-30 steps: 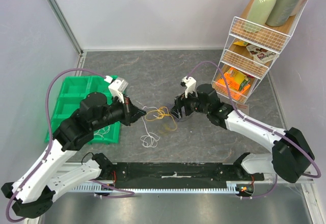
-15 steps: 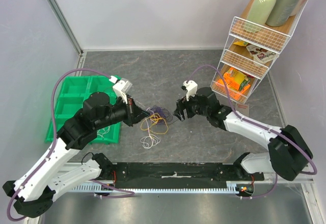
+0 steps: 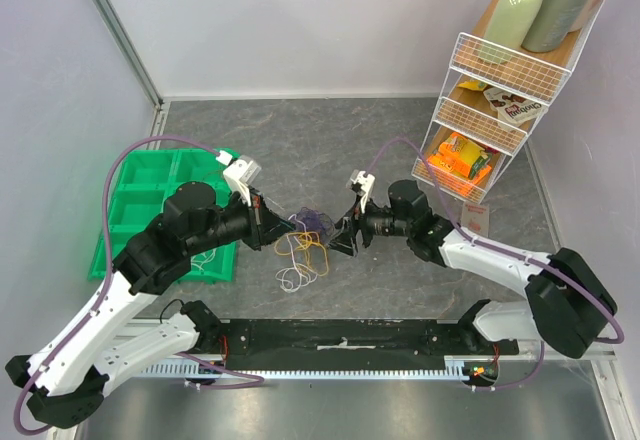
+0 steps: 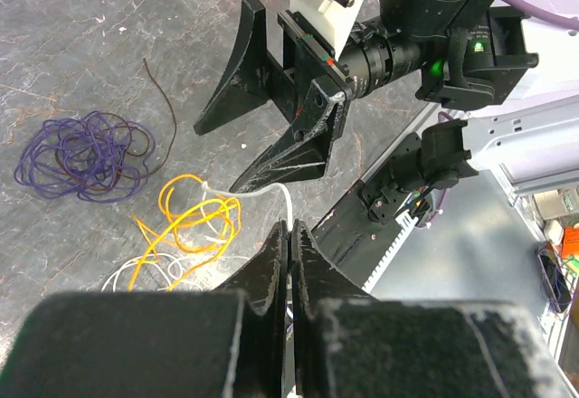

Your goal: Untangle the cables

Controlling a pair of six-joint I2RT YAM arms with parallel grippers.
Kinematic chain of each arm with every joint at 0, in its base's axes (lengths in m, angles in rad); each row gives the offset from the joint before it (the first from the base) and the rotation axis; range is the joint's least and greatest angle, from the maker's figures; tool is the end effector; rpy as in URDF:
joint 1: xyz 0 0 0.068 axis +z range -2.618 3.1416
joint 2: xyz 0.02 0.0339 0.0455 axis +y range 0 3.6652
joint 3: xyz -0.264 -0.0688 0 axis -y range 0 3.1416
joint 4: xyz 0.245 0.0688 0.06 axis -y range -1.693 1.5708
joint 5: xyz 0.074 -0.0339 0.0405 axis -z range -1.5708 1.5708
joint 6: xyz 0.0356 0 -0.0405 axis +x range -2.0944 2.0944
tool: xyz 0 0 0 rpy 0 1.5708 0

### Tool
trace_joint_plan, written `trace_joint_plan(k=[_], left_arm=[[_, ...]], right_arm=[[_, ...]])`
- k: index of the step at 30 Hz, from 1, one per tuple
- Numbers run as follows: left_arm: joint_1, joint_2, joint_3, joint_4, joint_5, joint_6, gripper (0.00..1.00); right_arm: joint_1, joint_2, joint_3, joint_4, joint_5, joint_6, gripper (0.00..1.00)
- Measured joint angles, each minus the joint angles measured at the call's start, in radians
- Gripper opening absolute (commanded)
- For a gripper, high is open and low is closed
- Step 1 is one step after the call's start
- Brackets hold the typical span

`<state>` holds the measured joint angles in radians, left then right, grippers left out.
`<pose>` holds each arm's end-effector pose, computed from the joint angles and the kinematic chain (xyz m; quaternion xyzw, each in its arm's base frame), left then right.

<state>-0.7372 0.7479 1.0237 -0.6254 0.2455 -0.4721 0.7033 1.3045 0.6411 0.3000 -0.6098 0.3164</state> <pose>0.1036 -0.1058 0.3803 0.1771 0.7967 -0.4060 0.4111 0.1981 0.1947 0.2279 -0.3182 0.7379 0.4800 0.3520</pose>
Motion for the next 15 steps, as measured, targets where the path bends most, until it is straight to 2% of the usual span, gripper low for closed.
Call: trace_joint_plan(k=[7,13,15], left_arm=[[0.0,0.003,0.0,0.0,0.002,0.0,0.02],[0.0,0.016,0.0,0.0,0.009,0.0,0.02],[0.0,0.018,0.0,0.0,0.017,0.0,0.02]], right_arm=[[-0.001,-0.084,-0.016,-0.061,0.128,0.034,0.79],[0.021,-0.074,-0.068,0.024,0.061,0.105,0.75],[0.037,-0.031,-0.068,0.057,0.046,0.127,0.69]])
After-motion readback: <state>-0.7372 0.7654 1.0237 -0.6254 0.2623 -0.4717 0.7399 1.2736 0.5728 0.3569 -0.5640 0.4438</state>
